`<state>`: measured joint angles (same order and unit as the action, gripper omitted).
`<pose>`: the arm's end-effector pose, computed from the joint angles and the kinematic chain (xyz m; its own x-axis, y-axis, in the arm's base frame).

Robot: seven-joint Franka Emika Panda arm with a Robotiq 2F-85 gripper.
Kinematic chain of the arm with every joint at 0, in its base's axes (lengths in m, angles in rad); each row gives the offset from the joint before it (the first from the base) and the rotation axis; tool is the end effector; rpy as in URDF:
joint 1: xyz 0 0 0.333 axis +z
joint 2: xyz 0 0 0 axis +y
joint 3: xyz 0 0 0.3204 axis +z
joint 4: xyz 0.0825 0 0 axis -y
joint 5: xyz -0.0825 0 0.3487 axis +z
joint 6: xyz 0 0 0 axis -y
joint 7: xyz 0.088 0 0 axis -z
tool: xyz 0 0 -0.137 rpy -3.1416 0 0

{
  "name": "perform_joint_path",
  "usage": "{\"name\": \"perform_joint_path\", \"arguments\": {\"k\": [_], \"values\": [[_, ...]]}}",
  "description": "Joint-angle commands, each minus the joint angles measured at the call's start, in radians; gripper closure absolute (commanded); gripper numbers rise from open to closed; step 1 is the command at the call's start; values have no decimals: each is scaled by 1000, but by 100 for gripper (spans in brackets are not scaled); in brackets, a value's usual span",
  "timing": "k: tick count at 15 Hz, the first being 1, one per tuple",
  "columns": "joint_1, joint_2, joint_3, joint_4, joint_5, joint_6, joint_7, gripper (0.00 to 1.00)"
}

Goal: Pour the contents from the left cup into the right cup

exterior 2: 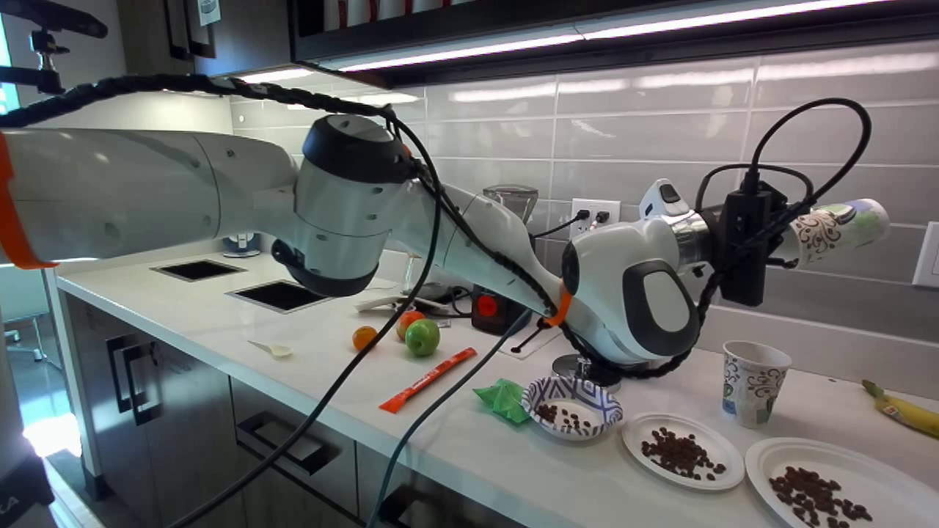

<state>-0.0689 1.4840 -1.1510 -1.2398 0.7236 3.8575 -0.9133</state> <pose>0.6116 -0.4420 0.3238 0.7369 0.6727 0.0669 -0.2048 0.1280 0.9704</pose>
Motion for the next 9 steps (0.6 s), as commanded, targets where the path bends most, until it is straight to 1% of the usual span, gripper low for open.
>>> {"name": "perform_joint_path", "arguments": {"k": [1,9], "values": [[-28,0,25,36,23,45,-59,99],[-44,0,29,51,23,84,-88,99]]}}
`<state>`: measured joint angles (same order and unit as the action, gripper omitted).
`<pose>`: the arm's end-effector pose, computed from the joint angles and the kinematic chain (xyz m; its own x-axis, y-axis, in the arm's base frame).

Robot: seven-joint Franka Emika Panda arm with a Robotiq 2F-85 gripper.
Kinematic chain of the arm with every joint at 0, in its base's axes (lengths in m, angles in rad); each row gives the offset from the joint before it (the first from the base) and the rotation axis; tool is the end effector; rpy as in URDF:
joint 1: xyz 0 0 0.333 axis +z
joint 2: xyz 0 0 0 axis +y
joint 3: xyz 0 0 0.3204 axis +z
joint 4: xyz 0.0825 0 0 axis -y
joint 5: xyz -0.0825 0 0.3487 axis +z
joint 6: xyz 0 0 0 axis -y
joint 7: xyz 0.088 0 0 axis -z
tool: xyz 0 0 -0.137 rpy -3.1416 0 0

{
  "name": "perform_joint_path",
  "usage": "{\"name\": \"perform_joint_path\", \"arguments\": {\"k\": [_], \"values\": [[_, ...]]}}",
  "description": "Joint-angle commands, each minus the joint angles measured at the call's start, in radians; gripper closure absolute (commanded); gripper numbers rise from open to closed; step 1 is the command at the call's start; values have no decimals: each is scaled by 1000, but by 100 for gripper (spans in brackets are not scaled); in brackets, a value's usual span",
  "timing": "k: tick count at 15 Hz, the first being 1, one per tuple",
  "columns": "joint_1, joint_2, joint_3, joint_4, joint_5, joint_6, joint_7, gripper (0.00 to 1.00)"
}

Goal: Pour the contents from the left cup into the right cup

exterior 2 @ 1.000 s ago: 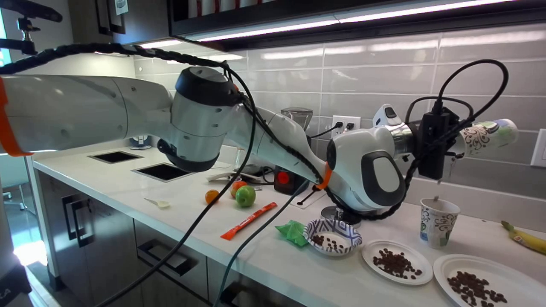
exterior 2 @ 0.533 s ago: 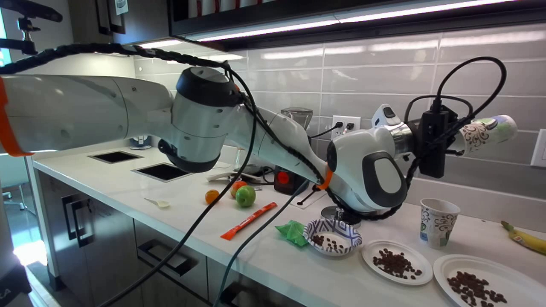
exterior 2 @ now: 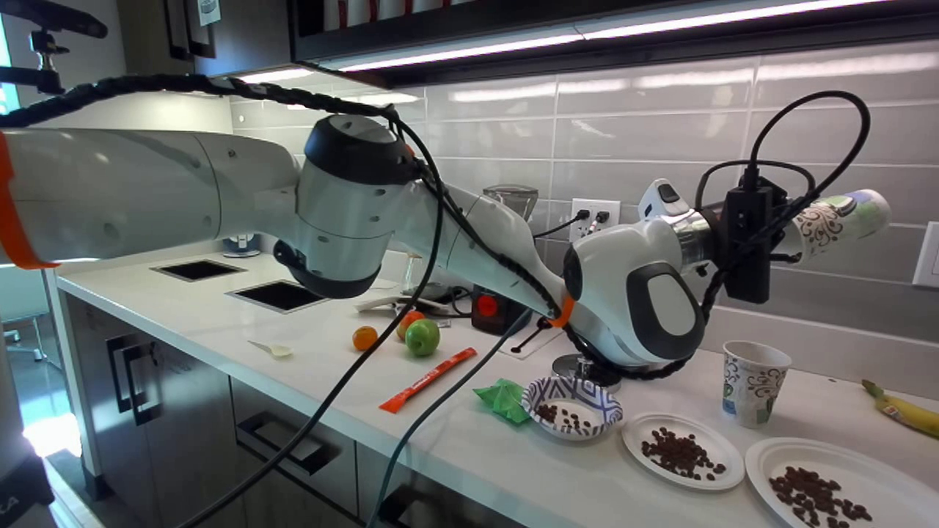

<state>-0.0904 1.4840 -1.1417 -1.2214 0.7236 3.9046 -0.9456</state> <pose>0.6072 -0.4432 0.3272 0.7277 0.6848 0.0394 -0.2129 0.1709 0.9620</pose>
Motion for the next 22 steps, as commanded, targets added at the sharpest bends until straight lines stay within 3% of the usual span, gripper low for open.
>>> {"name": "perform_joint_path", "arguments": {"k": [1,22], "values": [[-25,0,20,34,23,43,-61,99],[-68,0,53,86,22,94,-135,99]]}}
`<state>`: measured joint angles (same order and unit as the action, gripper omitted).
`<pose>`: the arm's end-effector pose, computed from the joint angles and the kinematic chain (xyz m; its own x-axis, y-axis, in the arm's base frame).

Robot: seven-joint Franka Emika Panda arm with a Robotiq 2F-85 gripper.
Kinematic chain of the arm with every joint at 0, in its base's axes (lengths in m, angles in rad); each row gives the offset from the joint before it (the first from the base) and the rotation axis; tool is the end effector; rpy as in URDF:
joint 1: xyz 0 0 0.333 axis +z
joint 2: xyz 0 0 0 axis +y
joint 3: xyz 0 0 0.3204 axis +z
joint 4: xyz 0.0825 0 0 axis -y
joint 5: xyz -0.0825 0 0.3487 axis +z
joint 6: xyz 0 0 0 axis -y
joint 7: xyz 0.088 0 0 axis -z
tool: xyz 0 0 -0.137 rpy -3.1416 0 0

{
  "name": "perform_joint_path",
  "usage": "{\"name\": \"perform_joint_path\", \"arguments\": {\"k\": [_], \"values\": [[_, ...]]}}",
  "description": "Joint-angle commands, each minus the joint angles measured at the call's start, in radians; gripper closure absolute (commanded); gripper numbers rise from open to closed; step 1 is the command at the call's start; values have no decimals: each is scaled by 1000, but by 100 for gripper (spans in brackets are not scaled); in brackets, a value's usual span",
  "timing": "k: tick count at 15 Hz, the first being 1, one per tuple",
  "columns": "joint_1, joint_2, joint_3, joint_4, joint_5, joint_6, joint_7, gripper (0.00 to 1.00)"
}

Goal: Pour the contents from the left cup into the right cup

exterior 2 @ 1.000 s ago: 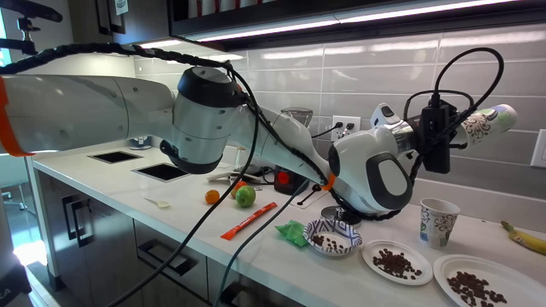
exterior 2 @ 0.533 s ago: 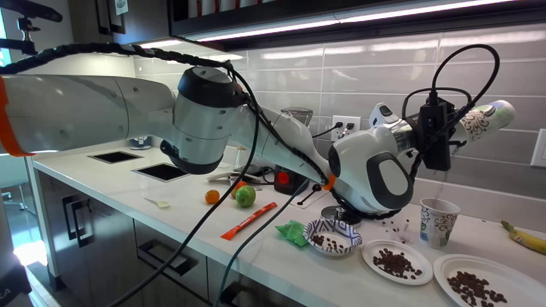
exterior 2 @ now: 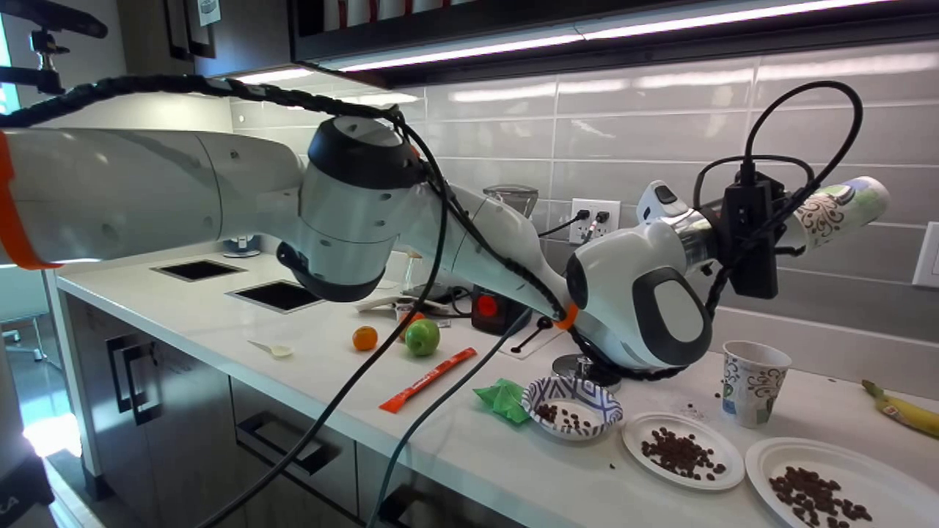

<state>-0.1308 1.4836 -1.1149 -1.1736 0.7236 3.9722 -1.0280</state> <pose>0.6028 -0.4443 0.3310 0.7170 0.6968 -0.0193 -0.2138 0.2462 0.9453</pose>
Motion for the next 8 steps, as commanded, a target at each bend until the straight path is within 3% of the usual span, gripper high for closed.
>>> {"name": "perform_joint_path", "arguments": {"k": [1,7,8], "values": [[-28,1,24,40,26,19,-49,99],[-20,-30,19,19,34,-92,15,99],[-37,-96,101,7,-14,-102,-20,99]]}}
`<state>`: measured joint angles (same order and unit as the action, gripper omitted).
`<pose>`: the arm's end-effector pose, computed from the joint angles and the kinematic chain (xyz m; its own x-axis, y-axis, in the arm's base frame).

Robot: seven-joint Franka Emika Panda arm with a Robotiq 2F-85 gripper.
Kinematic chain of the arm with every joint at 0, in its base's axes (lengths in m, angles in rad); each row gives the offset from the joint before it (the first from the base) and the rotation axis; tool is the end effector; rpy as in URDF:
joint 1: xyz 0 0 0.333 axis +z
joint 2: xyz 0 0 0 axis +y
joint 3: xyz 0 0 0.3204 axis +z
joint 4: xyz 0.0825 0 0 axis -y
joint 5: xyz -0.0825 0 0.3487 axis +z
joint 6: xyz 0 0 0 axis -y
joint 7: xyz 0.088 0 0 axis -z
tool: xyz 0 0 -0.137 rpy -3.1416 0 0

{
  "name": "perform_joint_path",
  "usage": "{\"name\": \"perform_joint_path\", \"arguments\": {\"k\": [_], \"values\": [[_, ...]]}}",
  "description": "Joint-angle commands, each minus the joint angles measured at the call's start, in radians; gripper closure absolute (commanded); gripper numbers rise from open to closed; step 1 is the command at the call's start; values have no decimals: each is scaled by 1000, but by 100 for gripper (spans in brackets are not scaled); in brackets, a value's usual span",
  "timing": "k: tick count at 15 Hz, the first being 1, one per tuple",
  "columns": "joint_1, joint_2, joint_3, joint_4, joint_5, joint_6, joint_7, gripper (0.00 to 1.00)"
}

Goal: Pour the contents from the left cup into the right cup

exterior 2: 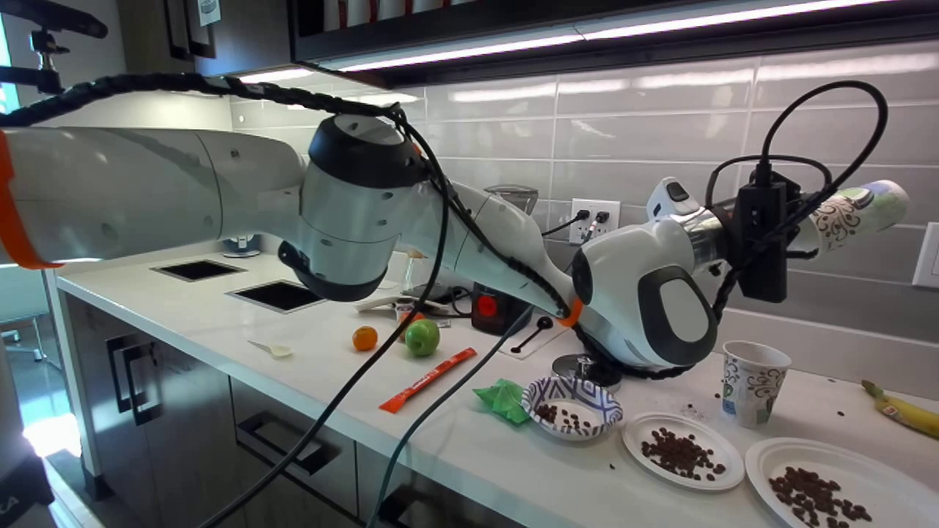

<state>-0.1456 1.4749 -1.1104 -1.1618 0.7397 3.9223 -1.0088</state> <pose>0.5994 -0.4578 0.3342 0.7364 0.6758 0.0322 -0.2249 0.1996 0.9537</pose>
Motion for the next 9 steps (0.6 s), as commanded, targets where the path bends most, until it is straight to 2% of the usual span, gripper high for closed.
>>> {"name": "perform_joint_path", "arguments": {"k": [1,4,9], "values": [[-24,-104,107,-11,-31,-77,-32,99],[-37,-185,171,-34,-57,-165,-9,99],[-44,-329,230,-89,-145,-358,84,99]]}}
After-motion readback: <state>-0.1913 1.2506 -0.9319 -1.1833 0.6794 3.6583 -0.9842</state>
